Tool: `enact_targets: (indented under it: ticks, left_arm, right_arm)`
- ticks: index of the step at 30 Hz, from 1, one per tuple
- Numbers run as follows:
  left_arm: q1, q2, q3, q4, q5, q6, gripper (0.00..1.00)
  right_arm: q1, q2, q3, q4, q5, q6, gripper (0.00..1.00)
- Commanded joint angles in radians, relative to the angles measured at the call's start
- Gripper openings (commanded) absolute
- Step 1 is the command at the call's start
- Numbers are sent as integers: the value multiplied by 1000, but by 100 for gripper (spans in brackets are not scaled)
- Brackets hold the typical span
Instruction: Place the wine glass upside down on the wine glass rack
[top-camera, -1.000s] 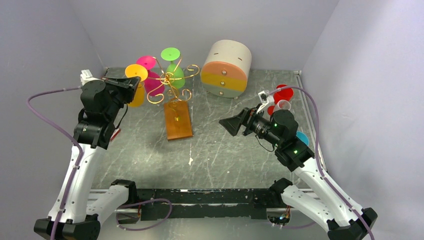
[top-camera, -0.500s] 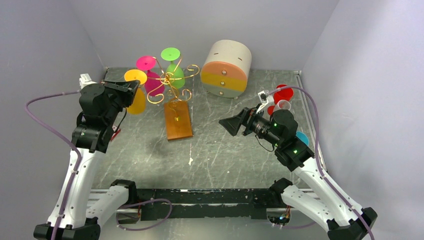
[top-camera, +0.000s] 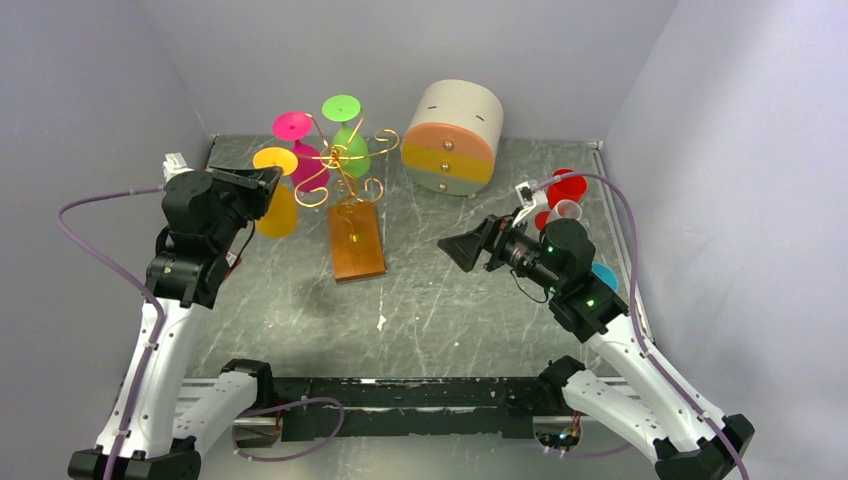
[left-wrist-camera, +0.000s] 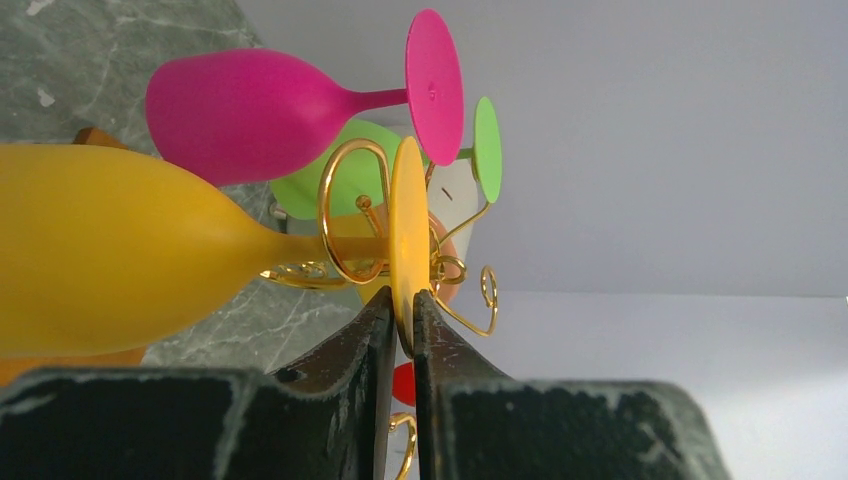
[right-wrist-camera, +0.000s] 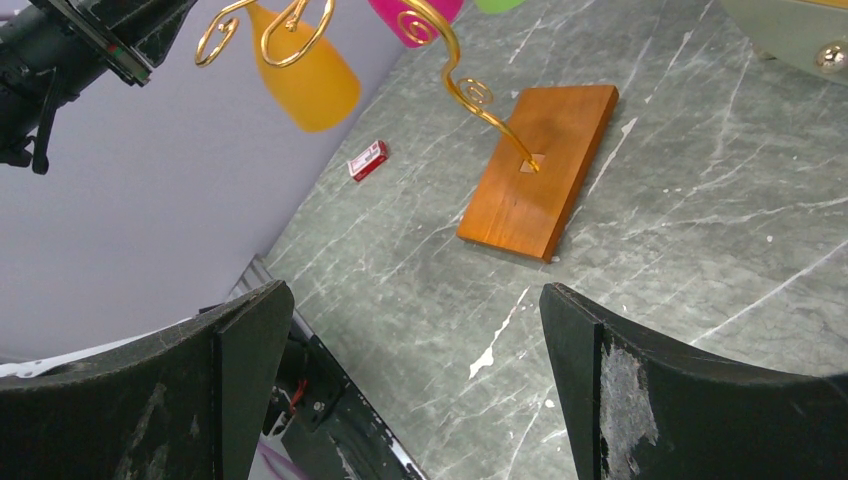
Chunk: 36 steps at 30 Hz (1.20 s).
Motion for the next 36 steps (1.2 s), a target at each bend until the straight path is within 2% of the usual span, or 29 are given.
enact_targets:
  ticks: [1, 8, 17, 36]
  left_arm:
    - [10, -11, -15, 3, 39, -10, 17]
    - [10, -22, -25, -22, 26, -22, 19]
    - [10, -35, -16, -56, 3, -11, 30]
    - [11, -140, -12, -167, -183, 73, 34]
  right_arm:
    - [-1, -6, 18, 17, 2, -4, 100]
    - [-1, -10, 15, 11, 9, -10, 100]
    - [0, -8, 7, 9, 9, -22, 100]
    - [-1, 13, -14, 12, 22, -19, 100]
